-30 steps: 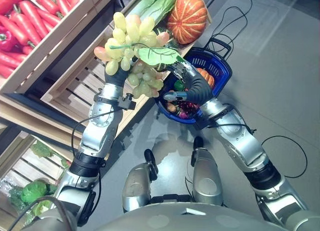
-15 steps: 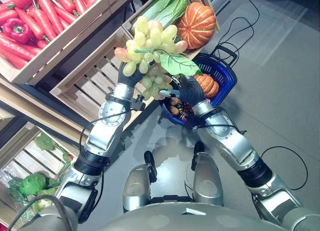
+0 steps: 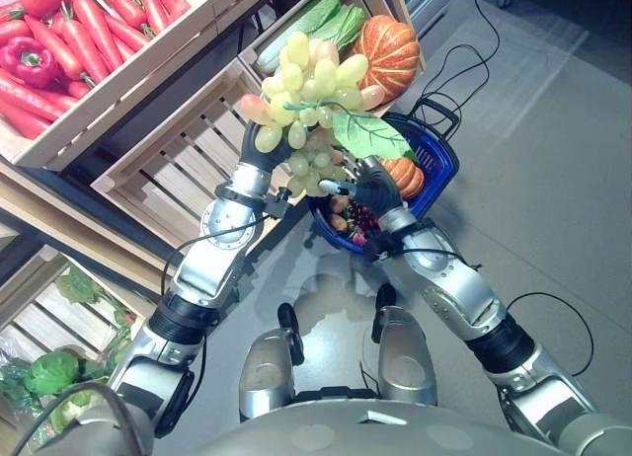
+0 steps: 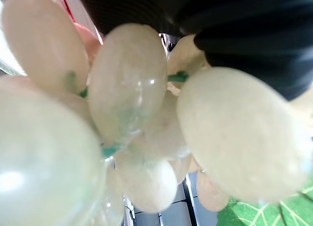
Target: Pick up fruits and vegetables into the basket
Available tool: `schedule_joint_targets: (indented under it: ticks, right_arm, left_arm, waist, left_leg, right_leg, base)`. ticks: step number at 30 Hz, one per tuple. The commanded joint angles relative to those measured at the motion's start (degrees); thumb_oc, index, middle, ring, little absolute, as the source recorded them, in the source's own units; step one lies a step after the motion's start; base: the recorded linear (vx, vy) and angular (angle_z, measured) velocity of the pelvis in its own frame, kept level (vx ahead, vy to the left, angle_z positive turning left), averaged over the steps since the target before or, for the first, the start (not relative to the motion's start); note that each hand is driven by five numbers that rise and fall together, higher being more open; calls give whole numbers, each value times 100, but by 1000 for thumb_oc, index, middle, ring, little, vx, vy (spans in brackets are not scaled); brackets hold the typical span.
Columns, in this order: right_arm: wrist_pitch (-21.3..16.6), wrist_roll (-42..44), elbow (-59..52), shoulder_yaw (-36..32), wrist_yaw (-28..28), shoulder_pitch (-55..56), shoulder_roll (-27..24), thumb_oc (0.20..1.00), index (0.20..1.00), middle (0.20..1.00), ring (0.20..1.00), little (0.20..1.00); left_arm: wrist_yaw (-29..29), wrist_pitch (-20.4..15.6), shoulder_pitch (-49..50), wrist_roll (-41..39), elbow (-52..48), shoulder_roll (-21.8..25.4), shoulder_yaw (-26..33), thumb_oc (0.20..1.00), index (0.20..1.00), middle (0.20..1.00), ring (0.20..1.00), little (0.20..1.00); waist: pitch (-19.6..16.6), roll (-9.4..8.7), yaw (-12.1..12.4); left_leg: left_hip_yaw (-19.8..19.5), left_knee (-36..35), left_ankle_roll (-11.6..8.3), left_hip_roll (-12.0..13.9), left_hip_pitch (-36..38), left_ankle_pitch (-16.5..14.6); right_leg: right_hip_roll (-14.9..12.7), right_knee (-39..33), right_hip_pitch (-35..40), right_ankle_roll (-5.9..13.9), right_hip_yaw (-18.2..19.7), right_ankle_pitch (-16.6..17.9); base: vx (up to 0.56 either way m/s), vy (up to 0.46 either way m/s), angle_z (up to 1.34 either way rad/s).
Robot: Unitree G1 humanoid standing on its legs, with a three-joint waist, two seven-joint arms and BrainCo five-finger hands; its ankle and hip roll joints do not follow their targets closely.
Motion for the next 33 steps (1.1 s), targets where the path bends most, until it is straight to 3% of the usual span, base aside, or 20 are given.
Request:
schedule_joint_targets:
  ticks: [1, 6, 12, 16, 20, 29, 30, 33]
  right_arm:
    - [-72, 392, -201, 209, 263, -124, 448, 1000, 1000, 1000, 1000, 1000]
    - [-10, 616, -3, 366, 321, -142, 545, 1000, 1000, 1000, 1000, 1000]
    - [-121, 607, 93, 364, 229, -159, 597, 1000, 1000, 1000, 1000, 1000]
    - [-260, 585, 89, 293, 65, -134, 568, 1000, 1000, 1000, 1000, 1000]
    - [-513, 639, 124, 201, -82, -97, 551, 1000, 1000, 1000, 1000, 1000]
    - [-1133, 915, -256, -64, 195, 34, 476, 1000, 1000, 1000, 1000, 1000]
    - [-1202, 791, -343, -90, 206, 9, 479, 200, 200, 200, 200, 200]
    - [-1336, 550, -501, -109, 171, -59, 448, 200, 200, 200, 200, 200]
  left_arm:
    - [-87, -420, -485, 255, -649, 105, -341, 200, 200, 200, 200, 200]
    - [-242, -408, -556, 382, -614, 114, -512, 200, 200, 200, 200, 200]
    - [-464, -292, -607, 411, -606, 114, -665, 200, 200, 200, 200, 200]
    - [-519, -397, -594, 635, -621, 142, -738, 200, 200, 200, 200, 200]
    - [-507, -519, -579, 898, -618, 167, -810, 200, 200, 200, 200, 200]
    - [-448, -301, -407, 712, -561, 196, -891, 200, 200, 200, 200, 200]
    - [-388, -269, -364, 660, -542, 185, -913, 200, 200, 200, 200, 200]
    - [-317, -190, -256, 603, -536, 160, -922, 200, 200, 200, 200, 200]
  waist:
    - [-153, -147, 27]
    - [-150, -175, 88]
    - [-141, -203, 116]
    - [-131, -224, 111]
    - [-100, -233, 94]
    - [-76, -213, 47]
    - [-71, -207, 50]
    - [-56, -197, 76]
  left_leg:
    - [-87, 225, 101, 52, 30, -472]
    - [-115, 228, 99, 51, 33, -457]
    - [-123, 228, 105, 60, 21, -452]
    - [-100, 212, 115, 69, 20, -450]
    - [-80, 224, 122, 79, 12, -458]
    - [-54, 210, 123, 83, 14, -458]
    - [-60, 215, 124, 79, 14, -464]
    - [-78, 237, 128, 76, 0, -475]
  right_leg:
    - [-326, -487, 728, 533, -9, -215]
    - [-323, -510, 786, 535, -53, -211]
    - [-312, -533, 809, 535, -71, -207]
    - [-297, -561, 806, 538, -59, -194]
    - [-289, -560, 791, 535, -47, -186]
    - [-292, -622, 793, 556, -30, -146]
    - [-293, -627, 801, 555, -32, -148]
    - [-305, -621, 798, 550, -39, -145]
  base:
    - [20, -20, 4]
    - [10, -10, 4]
    - [0, -6, 3]
    - [0, 0, 0]
    - [0, 0, 0]
    - [-4, 4, -3]
    - [0, 0, 0]
    - [0, 0, 0]
